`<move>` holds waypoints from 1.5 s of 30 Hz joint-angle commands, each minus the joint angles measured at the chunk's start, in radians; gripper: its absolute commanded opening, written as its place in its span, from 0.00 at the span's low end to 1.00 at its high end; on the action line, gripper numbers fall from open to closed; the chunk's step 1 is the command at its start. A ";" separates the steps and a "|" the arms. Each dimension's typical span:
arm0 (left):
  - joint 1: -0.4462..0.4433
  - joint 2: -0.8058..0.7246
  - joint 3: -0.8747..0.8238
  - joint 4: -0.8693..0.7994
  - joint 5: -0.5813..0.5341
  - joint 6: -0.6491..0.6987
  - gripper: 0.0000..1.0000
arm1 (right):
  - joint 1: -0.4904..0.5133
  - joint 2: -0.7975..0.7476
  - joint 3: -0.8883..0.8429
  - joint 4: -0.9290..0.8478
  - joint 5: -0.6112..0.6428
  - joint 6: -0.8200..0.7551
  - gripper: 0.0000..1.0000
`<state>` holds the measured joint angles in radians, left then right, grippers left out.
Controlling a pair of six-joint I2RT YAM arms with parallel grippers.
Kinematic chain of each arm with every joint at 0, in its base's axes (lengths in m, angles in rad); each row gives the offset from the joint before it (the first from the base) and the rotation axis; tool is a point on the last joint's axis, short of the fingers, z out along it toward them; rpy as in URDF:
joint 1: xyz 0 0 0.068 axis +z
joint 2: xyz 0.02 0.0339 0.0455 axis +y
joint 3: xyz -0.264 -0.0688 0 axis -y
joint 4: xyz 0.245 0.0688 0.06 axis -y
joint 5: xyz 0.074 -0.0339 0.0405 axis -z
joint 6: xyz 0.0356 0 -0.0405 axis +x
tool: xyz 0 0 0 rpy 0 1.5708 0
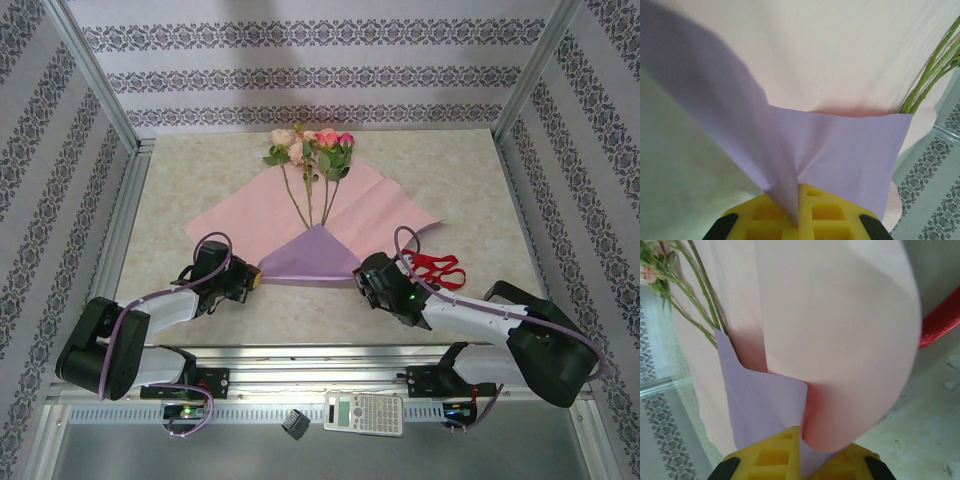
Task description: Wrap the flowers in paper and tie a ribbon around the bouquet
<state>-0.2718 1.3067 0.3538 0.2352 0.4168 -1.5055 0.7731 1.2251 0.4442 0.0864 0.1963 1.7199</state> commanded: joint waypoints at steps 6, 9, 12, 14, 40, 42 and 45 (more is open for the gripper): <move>-0.014 0.058 0.010 0.030 -0.006 -0.058 0.35 | -0.029 0.034 0.007 -0.089 -0.015 0.009 0.00; -0.043 0.056 0.000 0.049 -0.007 -0.086 0.51 | -0.030 0.035 0.007 -0.092 -0.017 0.042 0.00; -0.083 0.045 -0.010 0.080 -0.029 -0.123 0.55 | -0.030 0.042 0.005 -0.087 -0.030 0.073 0.00; -0.121 0.044 -0.008 0.101 -0.052 -0.147 0.56 | -0.030 0.049 0.006 -0.076 -0.038 0.090 0.00; -0.256 0.229 0.050 0.343 -0.096 -0.277 0.00 | 0.001 0.085 0.102 -0.083 -0.190 0.113 0.53; -0.256 0.217 0.048 0.327 -0.099 -0.279 0.00 | 0.069 0.100 0.106 -0.041 -0.145 0.172 0.54; -0.257 0.200 0.048 0.307 -0.099 -0.287 0.00 | 0.148 0.158 0.117 0.071 -0.082 0.233 0.53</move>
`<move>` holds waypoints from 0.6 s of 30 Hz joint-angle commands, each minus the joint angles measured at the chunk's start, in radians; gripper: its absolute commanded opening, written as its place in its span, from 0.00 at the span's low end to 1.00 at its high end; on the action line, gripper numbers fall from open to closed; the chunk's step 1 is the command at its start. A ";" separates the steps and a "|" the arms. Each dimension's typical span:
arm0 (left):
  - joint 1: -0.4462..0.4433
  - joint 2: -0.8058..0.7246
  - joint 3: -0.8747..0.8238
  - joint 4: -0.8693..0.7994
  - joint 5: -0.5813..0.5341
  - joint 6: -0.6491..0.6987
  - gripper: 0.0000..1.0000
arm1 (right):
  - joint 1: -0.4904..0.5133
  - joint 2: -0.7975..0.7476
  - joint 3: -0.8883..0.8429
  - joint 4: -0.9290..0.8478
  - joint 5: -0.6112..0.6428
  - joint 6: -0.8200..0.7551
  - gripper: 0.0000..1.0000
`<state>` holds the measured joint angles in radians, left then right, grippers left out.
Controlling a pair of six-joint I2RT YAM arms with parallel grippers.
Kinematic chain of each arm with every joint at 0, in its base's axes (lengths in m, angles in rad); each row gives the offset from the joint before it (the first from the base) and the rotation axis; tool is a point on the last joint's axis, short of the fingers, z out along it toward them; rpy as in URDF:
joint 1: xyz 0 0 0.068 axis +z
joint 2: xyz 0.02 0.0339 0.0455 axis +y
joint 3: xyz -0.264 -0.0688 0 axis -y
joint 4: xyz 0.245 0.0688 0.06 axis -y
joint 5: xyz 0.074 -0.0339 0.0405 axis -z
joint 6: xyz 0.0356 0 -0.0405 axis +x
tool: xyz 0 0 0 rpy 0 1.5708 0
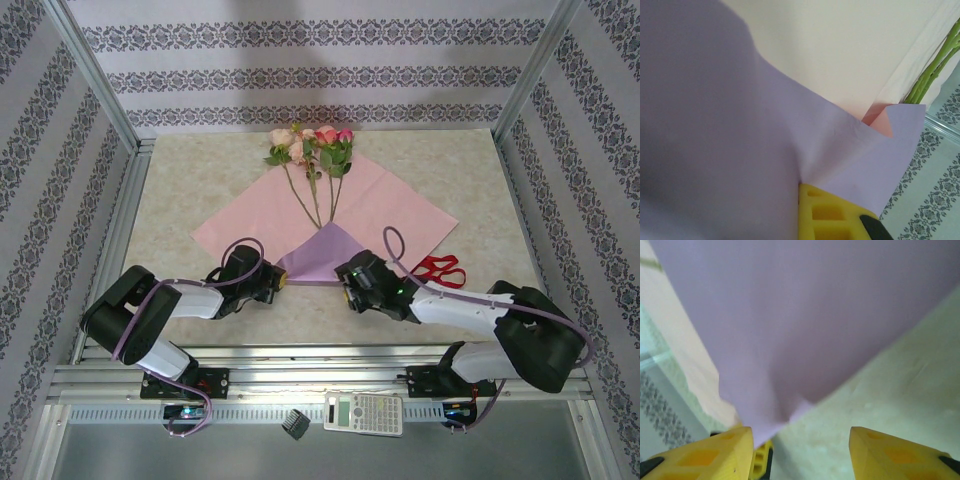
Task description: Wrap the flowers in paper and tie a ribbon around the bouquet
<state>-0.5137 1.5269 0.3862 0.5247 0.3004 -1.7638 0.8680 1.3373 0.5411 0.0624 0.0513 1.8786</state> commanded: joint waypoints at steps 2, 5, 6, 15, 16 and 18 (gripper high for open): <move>-0.016 -0.024 0.018 0.010 0.019 -0.033 0.00 | 0.075 0.106 0.044 0.166 0.084 0.075 0.52; -0.016 -0.027 0.018 0.008 0.024 -0.036 0.00 | 0.095 0.183 0.080 0.253 0.106 0.076 0.50; -0.015 -0.027 0.016 0.008 0.025 -0.038 0.00 | 0.103 0.206 0.089 0.271 0.109 0.080 0.49; -0.015 -0.029 0.003 0.030 0.028 -0.054 0.00 | 0.137 0.338 0.104 0.418 0.217 0.077 0.35; -0.014 -0.033 0.000 0.028 0.027 -0.056 0.00 | 0.137 0.347 0.106 0.425 0.221 0.073 0.31; -0.014 -0.039 -0.003 0.024 0.025 -0.057 0.00 | 0.137 0.362 0.102 0.459 0.236 0.050 0.22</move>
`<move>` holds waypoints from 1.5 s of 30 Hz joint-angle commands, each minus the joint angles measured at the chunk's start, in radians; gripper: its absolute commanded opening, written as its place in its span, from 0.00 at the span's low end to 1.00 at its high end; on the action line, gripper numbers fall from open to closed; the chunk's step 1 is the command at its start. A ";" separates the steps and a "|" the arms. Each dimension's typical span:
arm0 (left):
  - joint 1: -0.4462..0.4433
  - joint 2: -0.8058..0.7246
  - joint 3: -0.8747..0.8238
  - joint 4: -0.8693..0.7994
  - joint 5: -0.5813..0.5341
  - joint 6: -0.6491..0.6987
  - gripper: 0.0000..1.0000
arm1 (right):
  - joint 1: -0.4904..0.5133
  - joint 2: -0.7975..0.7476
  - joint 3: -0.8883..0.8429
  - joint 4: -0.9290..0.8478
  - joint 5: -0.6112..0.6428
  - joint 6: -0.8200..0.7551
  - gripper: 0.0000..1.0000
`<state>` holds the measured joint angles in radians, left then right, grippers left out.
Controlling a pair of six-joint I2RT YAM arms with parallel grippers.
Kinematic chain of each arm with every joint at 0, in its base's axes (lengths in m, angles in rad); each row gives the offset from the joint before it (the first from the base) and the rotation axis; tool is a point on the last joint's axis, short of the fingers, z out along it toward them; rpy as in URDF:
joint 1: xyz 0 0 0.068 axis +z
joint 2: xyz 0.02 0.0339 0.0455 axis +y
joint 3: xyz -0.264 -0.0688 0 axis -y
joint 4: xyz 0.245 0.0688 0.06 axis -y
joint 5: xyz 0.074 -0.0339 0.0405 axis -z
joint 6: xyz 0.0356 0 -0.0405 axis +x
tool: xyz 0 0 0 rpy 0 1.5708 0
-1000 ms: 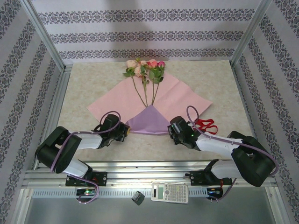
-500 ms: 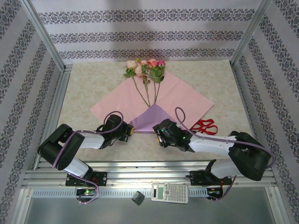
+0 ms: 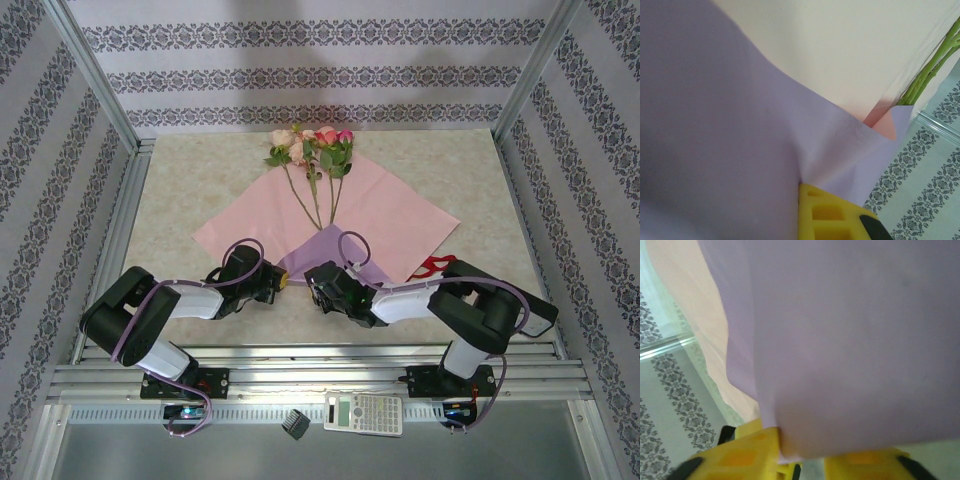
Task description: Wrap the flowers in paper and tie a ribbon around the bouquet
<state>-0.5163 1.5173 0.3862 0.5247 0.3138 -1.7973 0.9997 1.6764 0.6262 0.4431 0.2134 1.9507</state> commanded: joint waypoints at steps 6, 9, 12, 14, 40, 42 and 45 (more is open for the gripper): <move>-0.011 -0.060 -0.018 -0.005 0.002 -0.025 0.00 | 0.007 -0.004 -0.008 0.035 0.120 -0.049 0.00; -0.008 -0.075 -0.021 -0.024 -0.004 -0.024 0.00 | 0.007 -0.042 -0.021 -0.032 0.112 -0.053 0.10; -0.008 -0.080 -0.023 -0.032 -0.007 -0.024 0.00 | 0.005 -0.056 -0.048 -0.057 0.088 -0.044 0.34; -0.006 -0.080 -0.021 -0.034 -0.003 -0.024 0.00 | -0.002 -0.069 -0.073 -0.068 0.089 -0.045 0.39; 0.036 -0.106 -0.018 -0.153 0.025 0.038 0.05 | -0.224 -0.381 -0.229 -0.373 0.086 -0.234 0.22; 0.047 -0.123 -0.018 -0.193 0.035 0.055 0.28 | -0.237 -0.383 -0.224 -0.384 0.063 -0.241 0.31; 0.074 -0.176 -0.011 -0.314 0.037 0.112 0.50 | -0.242 -0.383 -0.221 -0.400 0.042 -0.249 0.23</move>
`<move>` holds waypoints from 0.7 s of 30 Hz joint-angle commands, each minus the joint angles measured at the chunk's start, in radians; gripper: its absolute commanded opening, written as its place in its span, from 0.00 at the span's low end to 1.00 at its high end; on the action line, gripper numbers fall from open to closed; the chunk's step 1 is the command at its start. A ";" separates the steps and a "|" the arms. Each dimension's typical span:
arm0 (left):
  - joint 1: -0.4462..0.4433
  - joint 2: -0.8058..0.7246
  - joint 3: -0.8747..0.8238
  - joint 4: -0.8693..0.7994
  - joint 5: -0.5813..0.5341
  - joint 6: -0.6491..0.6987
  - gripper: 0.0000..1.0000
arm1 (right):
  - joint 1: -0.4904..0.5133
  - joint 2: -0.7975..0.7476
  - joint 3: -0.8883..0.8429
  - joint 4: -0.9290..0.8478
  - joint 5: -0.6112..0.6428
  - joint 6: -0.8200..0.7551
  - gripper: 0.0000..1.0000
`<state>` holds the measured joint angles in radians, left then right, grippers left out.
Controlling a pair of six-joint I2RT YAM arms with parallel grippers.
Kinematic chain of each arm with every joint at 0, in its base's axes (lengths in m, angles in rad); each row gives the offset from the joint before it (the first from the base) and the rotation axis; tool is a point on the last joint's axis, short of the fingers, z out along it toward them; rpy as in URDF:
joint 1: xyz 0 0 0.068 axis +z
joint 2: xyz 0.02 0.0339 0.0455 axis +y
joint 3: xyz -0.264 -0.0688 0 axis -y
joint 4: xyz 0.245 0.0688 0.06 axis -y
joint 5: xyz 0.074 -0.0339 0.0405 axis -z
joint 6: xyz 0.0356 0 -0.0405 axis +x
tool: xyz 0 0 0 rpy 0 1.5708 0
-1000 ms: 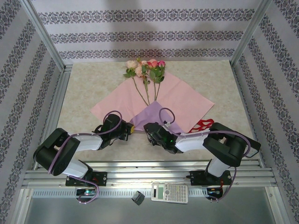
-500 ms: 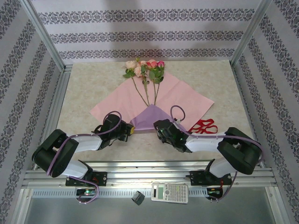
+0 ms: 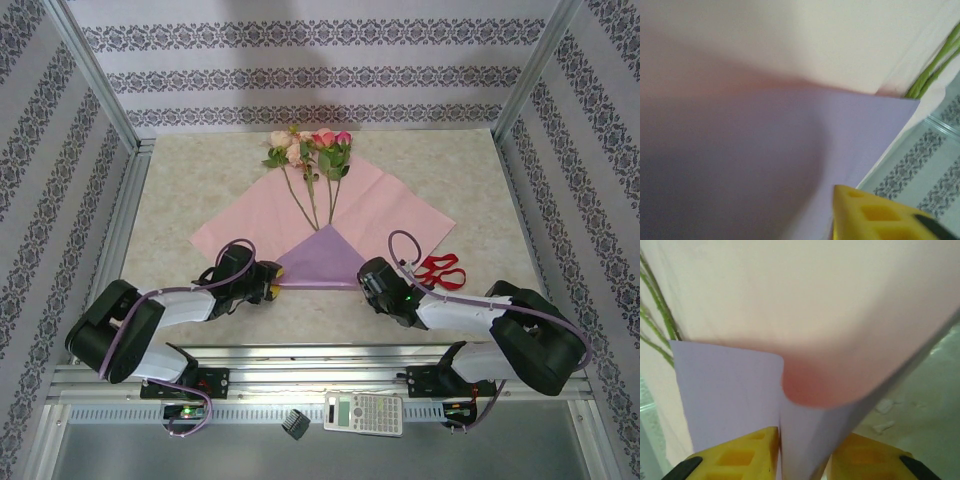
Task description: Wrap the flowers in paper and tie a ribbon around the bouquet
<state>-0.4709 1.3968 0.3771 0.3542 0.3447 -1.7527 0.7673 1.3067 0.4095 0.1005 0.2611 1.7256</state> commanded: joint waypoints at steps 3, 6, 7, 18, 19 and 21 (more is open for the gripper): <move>0.070 -0.109 -0.003 -0.234 -0.006 0.136 0.49 | -0.011 -0.006 -0.006 -0.056 -0.017 -0.018 0.07; 0.111 -0.124 -0.012 -0.252 0.009 0.186 0.33 | -0.013 0.000 0.004 -0.061 -0.020 -0.020 0.06; 0.120 -0.125 -0.009 -0.268 0.015 0.205 0.27 | -0.014 0.003 0.008 -0.066 -0.022 -0.022 0.05; 0.167 -0.175 0.011 -0.363 0.018 0.313 0.00 | -0.052 0.010 0.036 -0.099 -0.101 -0.071 0.31; 0.167 -0.170 0.012 -0.359 0.024 0.315 0.00 | -0.064 -0.008 0.052 -0.141 -0.130 -0.105 0.39; 0.167 -0.167 0.014 -0.354 0.034 0.317 0.00 | -0.067 -0.086 0.088 -0.270 -0.153 -0.191 0.60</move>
<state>-0.3138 1.2304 0.3767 0.0433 0.3656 -1.4780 0.7120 1.3048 0.4416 0.0044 0.1547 1.6588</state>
